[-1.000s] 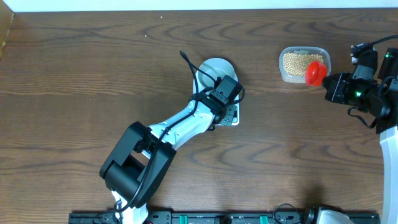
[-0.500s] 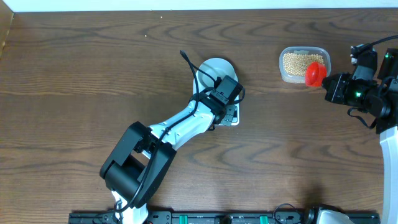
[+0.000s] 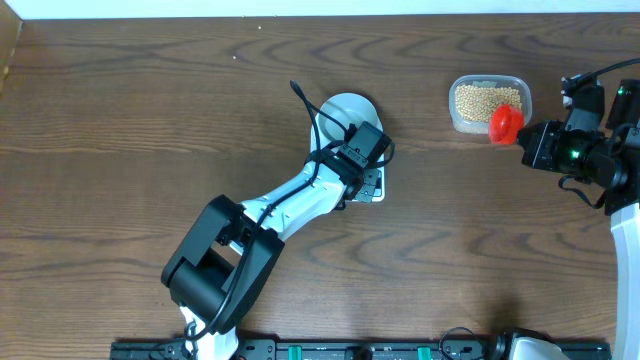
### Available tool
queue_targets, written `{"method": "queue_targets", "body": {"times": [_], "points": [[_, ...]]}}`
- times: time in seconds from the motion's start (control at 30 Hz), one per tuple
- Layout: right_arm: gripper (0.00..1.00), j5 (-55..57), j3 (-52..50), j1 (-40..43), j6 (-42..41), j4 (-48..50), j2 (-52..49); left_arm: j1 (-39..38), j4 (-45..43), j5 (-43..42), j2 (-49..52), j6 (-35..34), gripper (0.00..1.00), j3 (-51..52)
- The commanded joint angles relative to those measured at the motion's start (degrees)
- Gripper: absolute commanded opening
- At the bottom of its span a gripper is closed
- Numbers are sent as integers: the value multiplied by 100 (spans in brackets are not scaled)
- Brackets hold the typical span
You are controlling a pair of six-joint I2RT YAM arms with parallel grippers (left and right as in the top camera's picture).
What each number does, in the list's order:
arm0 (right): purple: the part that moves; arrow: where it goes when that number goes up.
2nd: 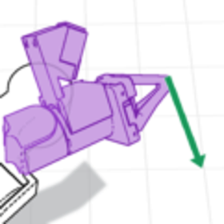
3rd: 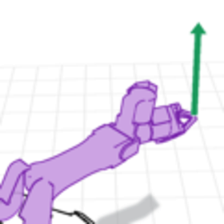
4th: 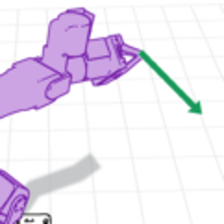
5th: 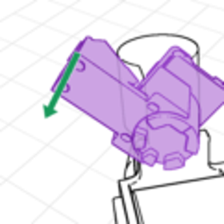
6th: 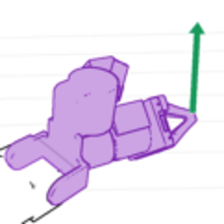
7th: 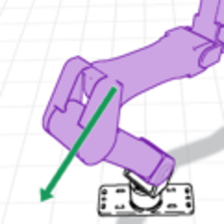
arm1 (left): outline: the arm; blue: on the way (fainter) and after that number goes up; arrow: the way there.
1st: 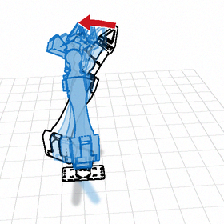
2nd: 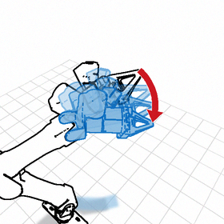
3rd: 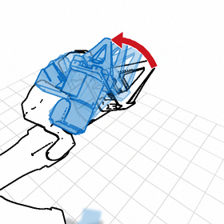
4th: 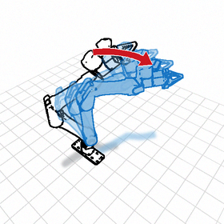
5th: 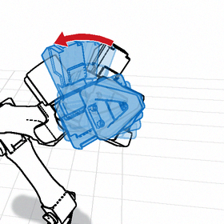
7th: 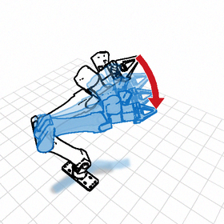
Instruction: Scoop item into bowl and weigh 50g on scale
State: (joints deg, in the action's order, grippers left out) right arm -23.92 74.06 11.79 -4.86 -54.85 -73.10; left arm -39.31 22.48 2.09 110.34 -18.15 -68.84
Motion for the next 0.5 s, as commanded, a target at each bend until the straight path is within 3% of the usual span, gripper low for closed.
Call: {"method": "queue_targets", "body": {"times": [0.0,0.47], "points": [[1,2,92,22,136,-2,46,50,79,20,448,-11,7,74],[1,0,92,22,131,-4,46,271,79,-164,-48,-26,7,68]]}}
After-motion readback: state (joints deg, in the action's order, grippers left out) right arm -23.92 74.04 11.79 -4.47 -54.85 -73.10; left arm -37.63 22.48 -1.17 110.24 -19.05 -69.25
